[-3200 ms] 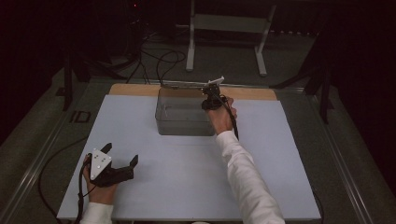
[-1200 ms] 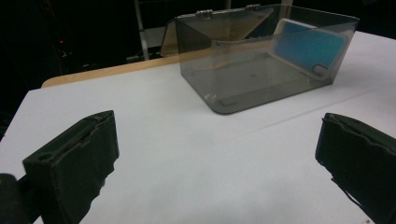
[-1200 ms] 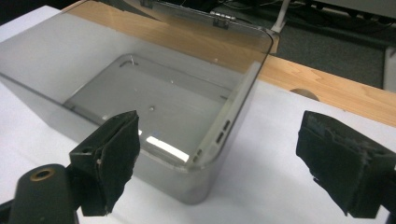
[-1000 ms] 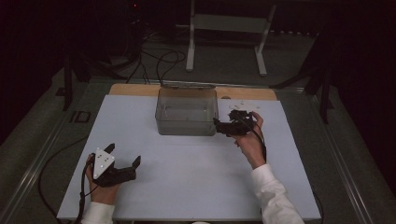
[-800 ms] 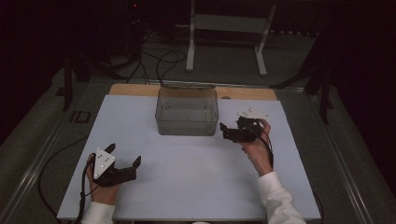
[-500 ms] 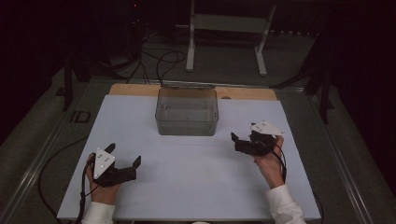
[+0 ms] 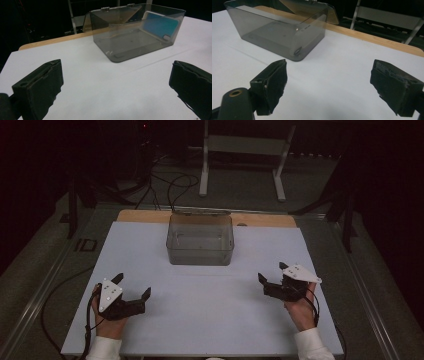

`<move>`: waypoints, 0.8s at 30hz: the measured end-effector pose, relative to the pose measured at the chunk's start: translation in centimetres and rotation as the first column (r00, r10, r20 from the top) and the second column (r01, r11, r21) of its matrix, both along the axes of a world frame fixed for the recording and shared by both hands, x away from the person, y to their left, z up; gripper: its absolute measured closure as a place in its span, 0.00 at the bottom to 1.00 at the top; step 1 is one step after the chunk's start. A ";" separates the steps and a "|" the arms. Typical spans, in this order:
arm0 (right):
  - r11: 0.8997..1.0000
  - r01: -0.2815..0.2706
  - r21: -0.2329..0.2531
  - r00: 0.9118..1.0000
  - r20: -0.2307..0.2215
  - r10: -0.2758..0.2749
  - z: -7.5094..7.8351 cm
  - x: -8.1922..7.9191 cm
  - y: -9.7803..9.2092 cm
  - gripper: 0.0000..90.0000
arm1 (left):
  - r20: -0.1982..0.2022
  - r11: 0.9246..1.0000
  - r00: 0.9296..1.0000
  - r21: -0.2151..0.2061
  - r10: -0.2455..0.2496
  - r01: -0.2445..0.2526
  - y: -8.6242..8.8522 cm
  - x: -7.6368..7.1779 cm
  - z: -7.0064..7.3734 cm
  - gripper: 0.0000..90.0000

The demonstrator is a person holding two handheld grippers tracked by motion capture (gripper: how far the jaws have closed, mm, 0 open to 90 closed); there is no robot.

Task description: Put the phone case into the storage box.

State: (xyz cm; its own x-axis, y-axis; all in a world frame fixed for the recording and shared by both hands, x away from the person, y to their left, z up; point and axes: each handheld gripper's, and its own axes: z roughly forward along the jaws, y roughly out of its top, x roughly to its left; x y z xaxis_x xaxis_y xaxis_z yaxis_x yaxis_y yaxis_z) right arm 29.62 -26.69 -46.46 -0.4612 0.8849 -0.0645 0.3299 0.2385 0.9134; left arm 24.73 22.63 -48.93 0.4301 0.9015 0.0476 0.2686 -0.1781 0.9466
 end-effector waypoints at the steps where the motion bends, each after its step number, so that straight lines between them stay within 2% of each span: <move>1: 1.000 0.004 0.007 1.000 0.004 -0.004 -0.1 -0.3 -0.2 0.16 | 0.001 1.000 1.000 0.000 -0.002 0.002 0.0 0.0 0.0 0.00; 8: 1.000 0.006 0.027 1.000 0.012 -0.006 -1.1 -1.6 -1.2 0.16 | 0.005 1.000 1.000 0.001 -0.010 0.010 0.0 -0.1 0.1 0.00; 11: 1.000 -0.002 0.025 0.999 0.041 0.001 -1.3 -2.3 -1.2 0.16 | 0.007 1.000 1.000 -0.001 -0.009 0.009 0.0 -0.1 0.2 0.00; 14: 0.999 -0.001 0.038 0.999 0.050 -0.001 -1.6 -3.0 -1.5 0.16 | 0.008 1.000 1.000 0.001 -0.011 0.011 0.0 -0.1 0.2 0.00; 24: 0.998 -0.005 0.061 0.998 0.068 0.001 -2.5 -3.4 -2.2 0.15 | 0.007 1.000 1.000 0.007 -0.014 0.013 0.3 -0.1 0.0 0.00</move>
